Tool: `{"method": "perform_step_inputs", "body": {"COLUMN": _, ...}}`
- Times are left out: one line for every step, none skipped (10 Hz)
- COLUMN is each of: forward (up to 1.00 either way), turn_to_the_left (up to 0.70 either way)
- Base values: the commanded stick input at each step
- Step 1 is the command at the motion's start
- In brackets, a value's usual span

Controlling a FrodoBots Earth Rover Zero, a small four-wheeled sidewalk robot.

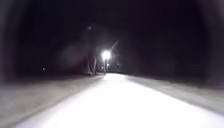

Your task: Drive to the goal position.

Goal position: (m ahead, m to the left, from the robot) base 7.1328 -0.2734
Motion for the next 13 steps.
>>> {"method": "perform_step_inputs", "body": {"forward": 0.7, "turn_to_the_left": 0.14}}
{"method": "perform_step_inputs", "body": {"forward": 0.7, "turn_to_the_left": 0.14}}
{"method": "perform_step_inputs", "body": {"forward": 0.7, "turn_to_the_left": 0.14}}
{"method": "perform_step_inputs", "body": {"forward": 0.7, "turn_to_the_left": 0.0}}
{"method": "perform_step_inputs", "body": {"forward": 0.7, "turn_to_the_left": 0.0}}
{"method": "perform_step_inputs", "body": {"forward": 0.7, "turn_to_the_left": 0.0}}
{"method": "perform_step_inputs", "body": {"forward": 0.7, "turn_to_the_left": 0.0}}
{"method": "perform_step_inputs", "body": {"forward": 0.7, "turn_to_the_left": 0.0}}
{"method": "perform_step_inputs", "body": {"forward": 0.7, "turn_to_the_left": 0.0}}
{"method": "perform_step_inputs", "body": {"forward": 0.7, "turn_to_the_left": 0.0}}
{"method": "perform_step_inputs", "body": {"forward": 0.7, "turn_to_the_left": 0.0}}
{"method": "perform_step_inputs", "body": {"forward": 0.7, "turn_to_the_left": 0.0}}
{"method": "perform_step_inputs", "body": {"forward": 0.7, "turn_to_the_left": 0.0}}
